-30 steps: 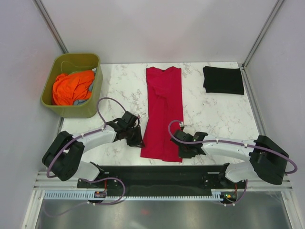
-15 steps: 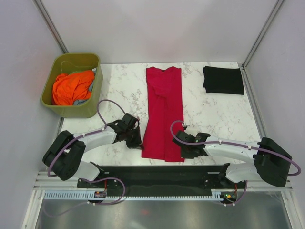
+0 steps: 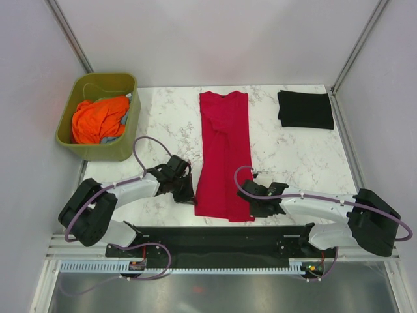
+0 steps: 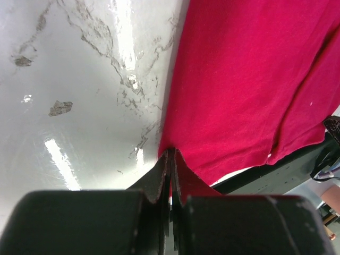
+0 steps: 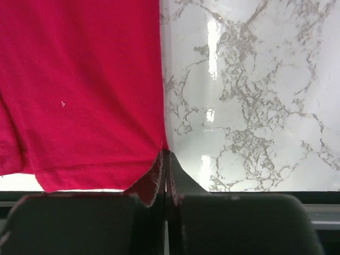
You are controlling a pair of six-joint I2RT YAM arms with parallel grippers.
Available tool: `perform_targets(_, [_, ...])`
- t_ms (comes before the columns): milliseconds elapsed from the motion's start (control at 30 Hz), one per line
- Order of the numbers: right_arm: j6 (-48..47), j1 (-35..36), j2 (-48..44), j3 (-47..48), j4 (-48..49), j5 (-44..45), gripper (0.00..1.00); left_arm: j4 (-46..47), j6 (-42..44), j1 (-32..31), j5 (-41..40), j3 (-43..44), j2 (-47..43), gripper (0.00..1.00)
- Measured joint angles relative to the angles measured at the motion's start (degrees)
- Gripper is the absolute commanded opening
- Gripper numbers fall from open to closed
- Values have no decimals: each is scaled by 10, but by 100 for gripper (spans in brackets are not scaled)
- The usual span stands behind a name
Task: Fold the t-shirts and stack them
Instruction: Fold the tshirt
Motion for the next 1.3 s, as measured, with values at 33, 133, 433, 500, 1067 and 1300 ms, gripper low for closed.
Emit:
perform_targets(33, [0, 0, -1, -1, -1, 1, 0, 0, -1, -1, 0, 0, 0, 2])
perform_targets(133, [0, 0, -6, -2, -4, 3, 8, 0, -4, -6, 0, 0, -1, 13])
perform_targets(433, [3, 0, -37, 58, -55, 3, 25, -29, -13, -9, 4, 9, -59, 34])
perform_targets(500, [6, 0, -38, 85, -50, 1, 27, -40, -13, -8, 3, 23, -70, 34])
perform_targets(1067, [91, 72, 127, 134, 55, -19, 30, -54, 31, 113, 51, 47, -69, 35])
perform_targets(1300, [99, 85, 153, 134, 70, -22, 30, -51, 39, 124, 71, 46, -55, 36])
